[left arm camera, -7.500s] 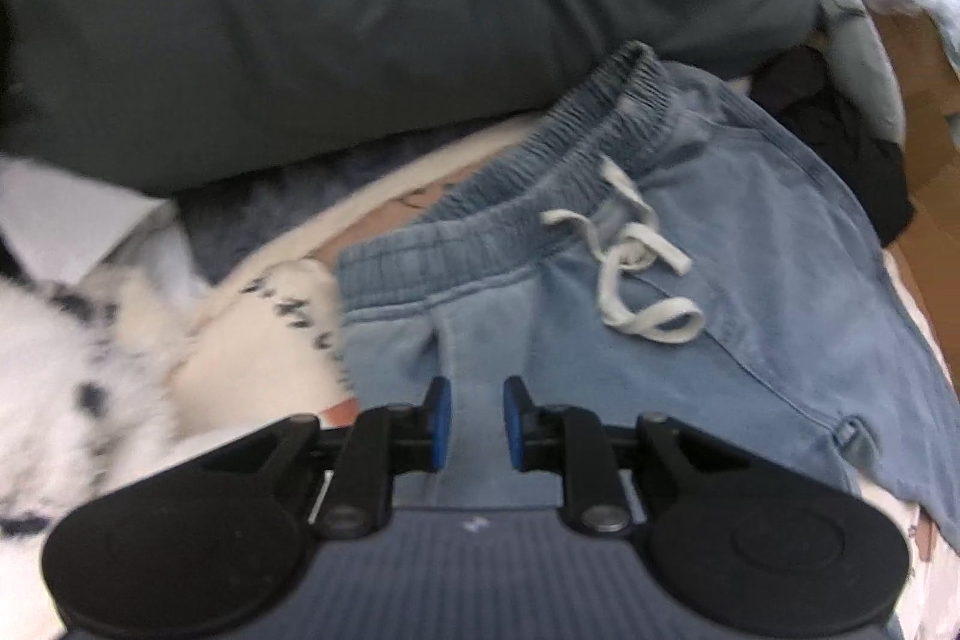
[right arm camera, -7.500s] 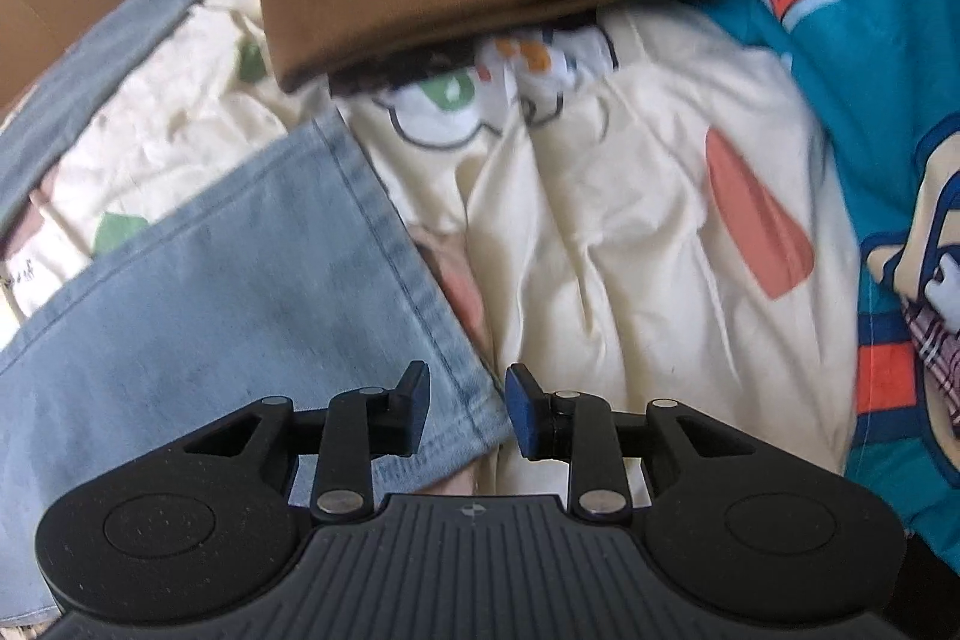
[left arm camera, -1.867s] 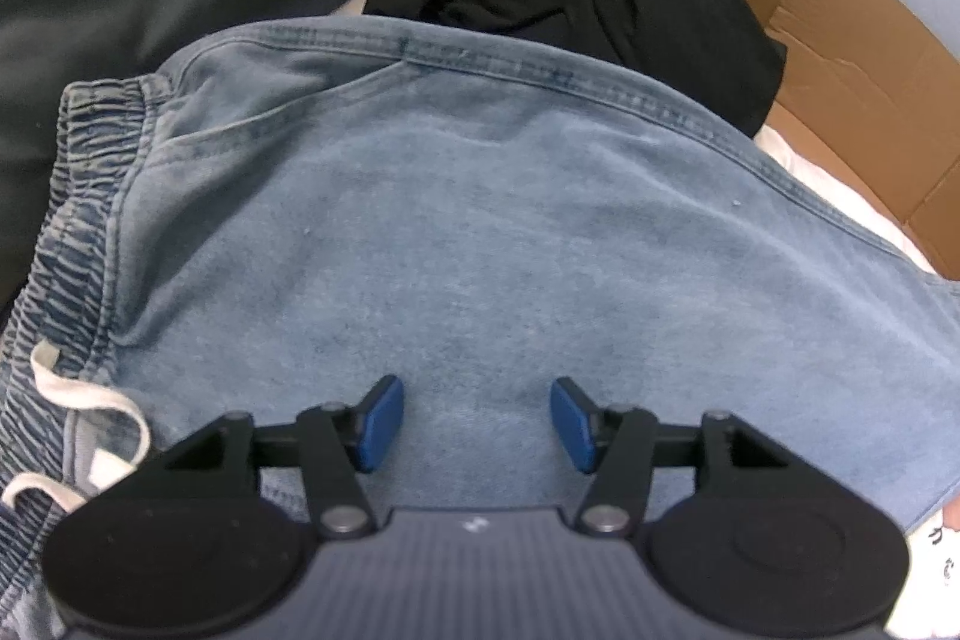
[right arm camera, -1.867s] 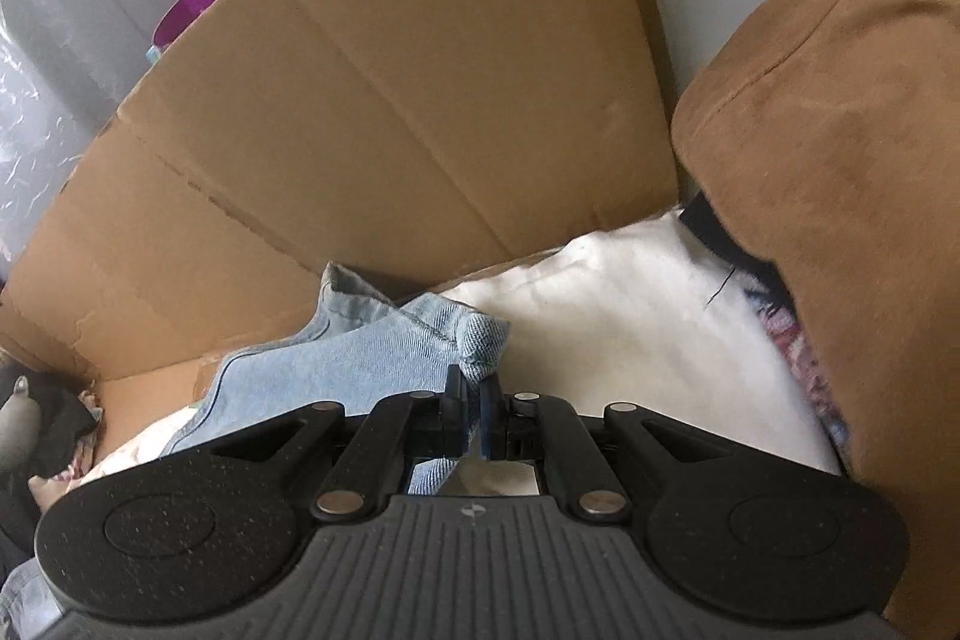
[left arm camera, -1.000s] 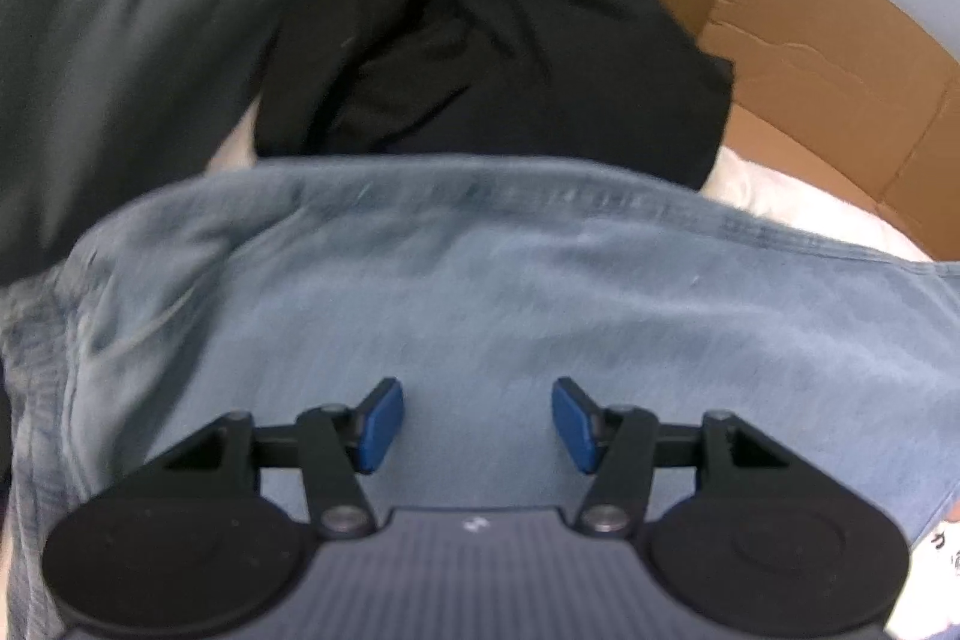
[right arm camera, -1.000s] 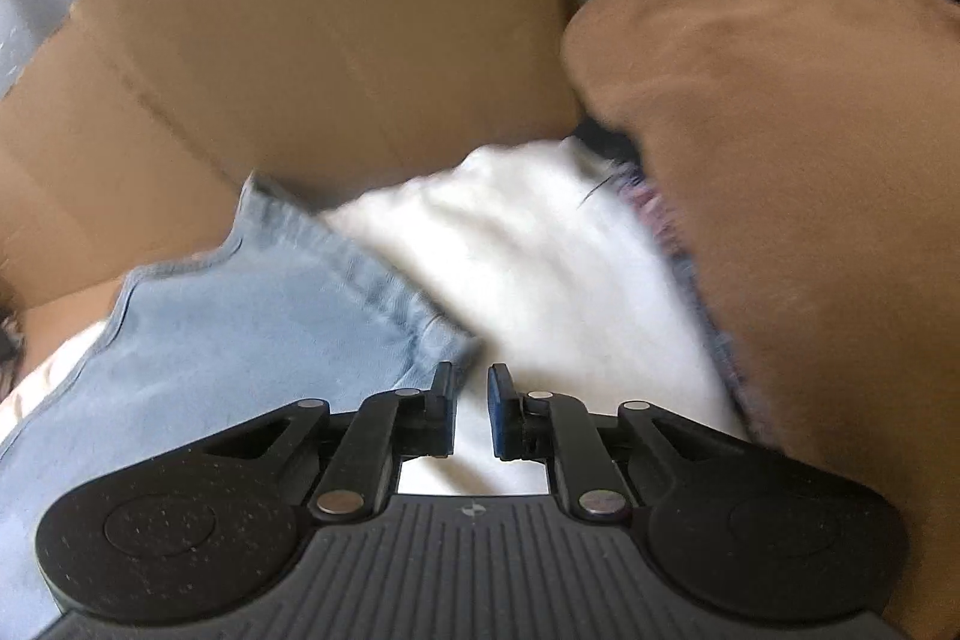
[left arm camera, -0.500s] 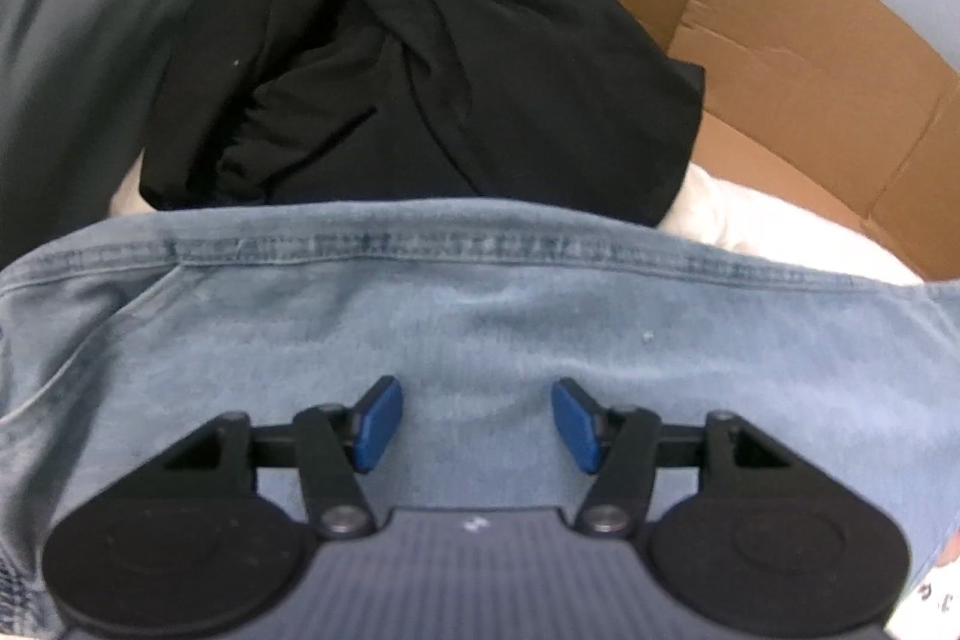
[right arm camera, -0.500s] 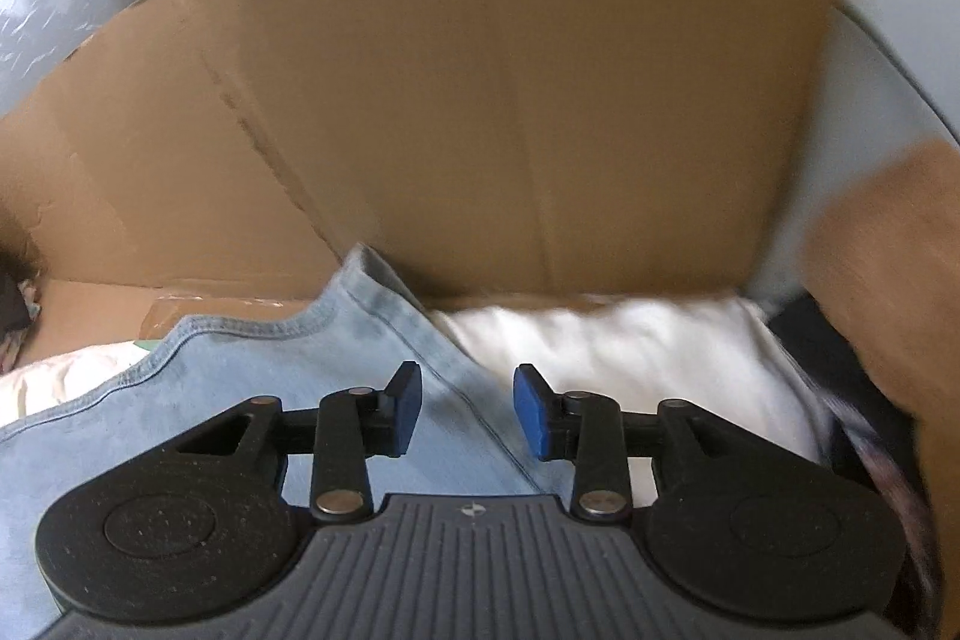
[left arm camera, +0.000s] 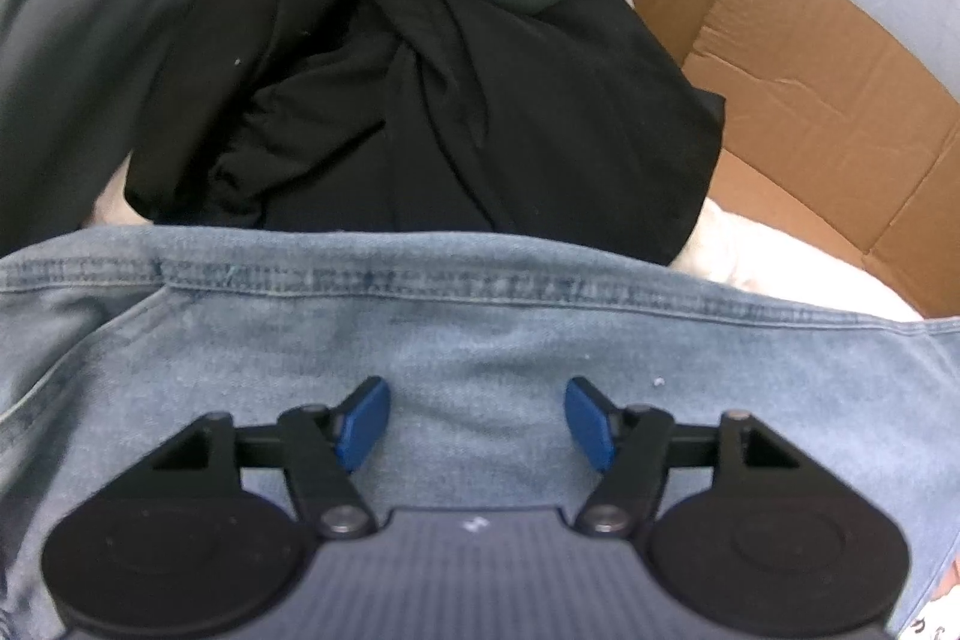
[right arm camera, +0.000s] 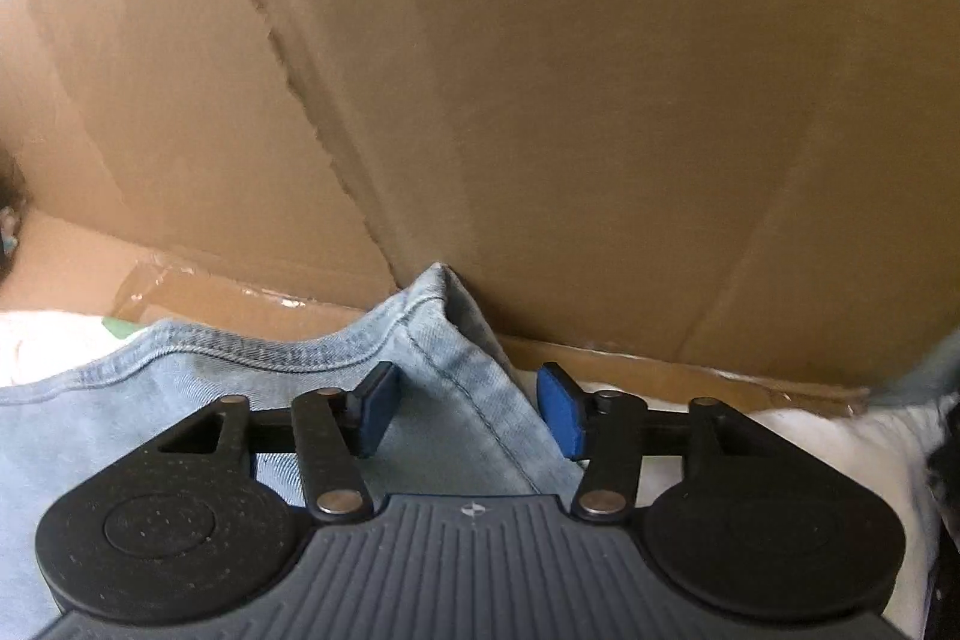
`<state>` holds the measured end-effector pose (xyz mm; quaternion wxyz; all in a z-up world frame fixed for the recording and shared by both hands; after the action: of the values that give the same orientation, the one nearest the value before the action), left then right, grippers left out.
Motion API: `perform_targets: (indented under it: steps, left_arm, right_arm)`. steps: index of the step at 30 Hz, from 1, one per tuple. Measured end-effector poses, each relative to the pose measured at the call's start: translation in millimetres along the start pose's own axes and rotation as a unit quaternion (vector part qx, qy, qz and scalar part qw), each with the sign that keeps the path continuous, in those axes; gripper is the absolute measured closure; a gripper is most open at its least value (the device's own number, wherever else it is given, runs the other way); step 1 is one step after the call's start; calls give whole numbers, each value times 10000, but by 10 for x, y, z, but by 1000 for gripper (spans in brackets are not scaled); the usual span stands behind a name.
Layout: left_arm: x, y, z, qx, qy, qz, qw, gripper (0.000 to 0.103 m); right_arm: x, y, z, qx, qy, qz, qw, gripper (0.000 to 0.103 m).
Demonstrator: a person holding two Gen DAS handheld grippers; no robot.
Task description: Fold clothes
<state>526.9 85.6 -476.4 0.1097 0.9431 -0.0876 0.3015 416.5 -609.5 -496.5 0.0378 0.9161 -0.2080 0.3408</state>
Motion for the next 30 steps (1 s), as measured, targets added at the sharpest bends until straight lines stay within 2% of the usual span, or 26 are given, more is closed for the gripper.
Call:
perform_targets:
  steps: [4, 5, 7, 8, 9, 12, 15, 19, 24, 30]
  left_arm:
    - [-10, 29, 8, 26, 29, 44, 10000, 34]
    - [-8, 36, 11, 35, 24, 39, 10000, 34]
    - [3, 44, 14, 42, 5, -18, 10000, 34]
    - [9, 50, 12, 44, -6, -40, 10000, 34]
    - [14, 56, 8, 47, -16, -47, 10000, 34]
    - [24, 70, -16, 60, -34, -52, 10000, 35]
    - [-1, 59, -62, 69, -27, -104, 9999, 36]
    - [-36, 76, -81, 105, -20, -61, 9999, 36]
    - [-55, 133, -111, 111, -14, -69, 9999, 36]
    - [-100, 181, -170, 116, 3, -19, 9999, 37]
  right_arm:
    - [11, -73, 55, -8, 26, -210, 9998, 42]
    - [15, -89, 66, -12, 35, -264, 9996, 46]
    - [30, -112, 49, -58, 87, -401, 9991, 62]
    - [39, -151, 26, -26, 111, -490, 9987, 76]
    - [48, -187, 0, -5, 141, -584, 9982, 83]
    - [85, -240, -178, -169, 475, -938, 9943, 86]
    - [157, -262, -405, -301, 923, -1226, 9877, 87]
    - [234, -262, -507, -543, 1201, -1641, 9776, 86]
    - [293, -286, -450, -711, 1136, -1476, 9799, 75]
    - [306, -226, -736, -652, 1397, -1319, 9792, 65]
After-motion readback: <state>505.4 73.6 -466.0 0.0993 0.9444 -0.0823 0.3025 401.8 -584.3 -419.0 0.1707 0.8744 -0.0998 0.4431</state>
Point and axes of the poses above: each gripper's, at about its wrist camera, not at the fingertips, and z roughly the way its jaws point, y to its right, x to its top, the point moved 10 cm from there along z, roughly the way its jaws point, and after that the axes turned 1 degree about y, right-handed, at the moved point
